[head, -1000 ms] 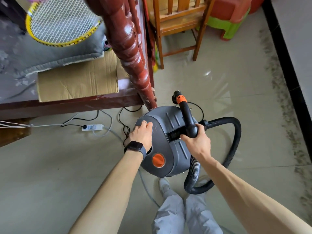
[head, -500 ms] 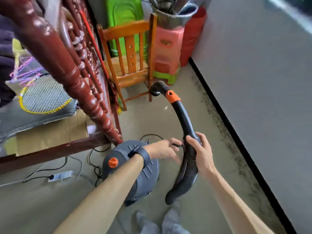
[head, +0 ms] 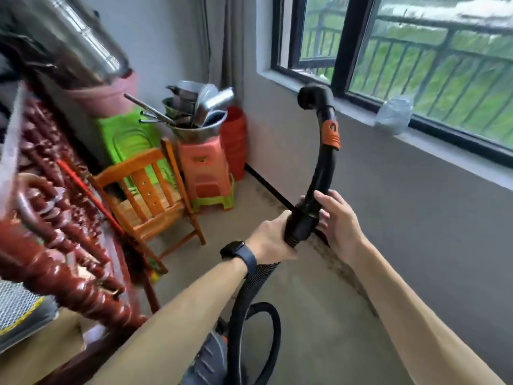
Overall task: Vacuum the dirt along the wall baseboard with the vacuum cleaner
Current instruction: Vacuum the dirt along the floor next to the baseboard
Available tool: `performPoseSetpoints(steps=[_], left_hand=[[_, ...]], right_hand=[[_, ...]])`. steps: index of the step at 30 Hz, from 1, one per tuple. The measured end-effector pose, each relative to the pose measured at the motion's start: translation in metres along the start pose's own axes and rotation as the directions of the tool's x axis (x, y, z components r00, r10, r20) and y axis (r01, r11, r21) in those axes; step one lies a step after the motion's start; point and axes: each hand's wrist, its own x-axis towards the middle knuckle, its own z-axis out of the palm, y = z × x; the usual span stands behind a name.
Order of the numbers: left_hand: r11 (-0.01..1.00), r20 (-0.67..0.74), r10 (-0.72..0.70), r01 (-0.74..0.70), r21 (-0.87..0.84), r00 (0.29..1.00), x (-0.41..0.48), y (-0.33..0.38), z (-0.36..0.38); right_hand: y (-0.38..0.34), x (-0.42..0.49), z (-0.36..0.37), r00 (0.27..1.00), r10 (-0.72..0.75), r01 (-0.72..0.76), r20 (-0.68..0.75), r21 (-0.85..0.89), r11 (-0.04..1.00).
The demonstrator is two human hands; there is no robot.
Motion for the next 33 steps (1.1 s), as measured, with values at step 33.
performPoseSetpoints(steps=[33], left_hand=[[0.929, -0.278, -0.332, 0.364, 0.072, 0.901, 0.366, -0.144, -0.072]], right_hand=[[0.007, 0.481, 0.012, 0.848, 0.521, -0.516, 0.099, 0.379, 0.768]])
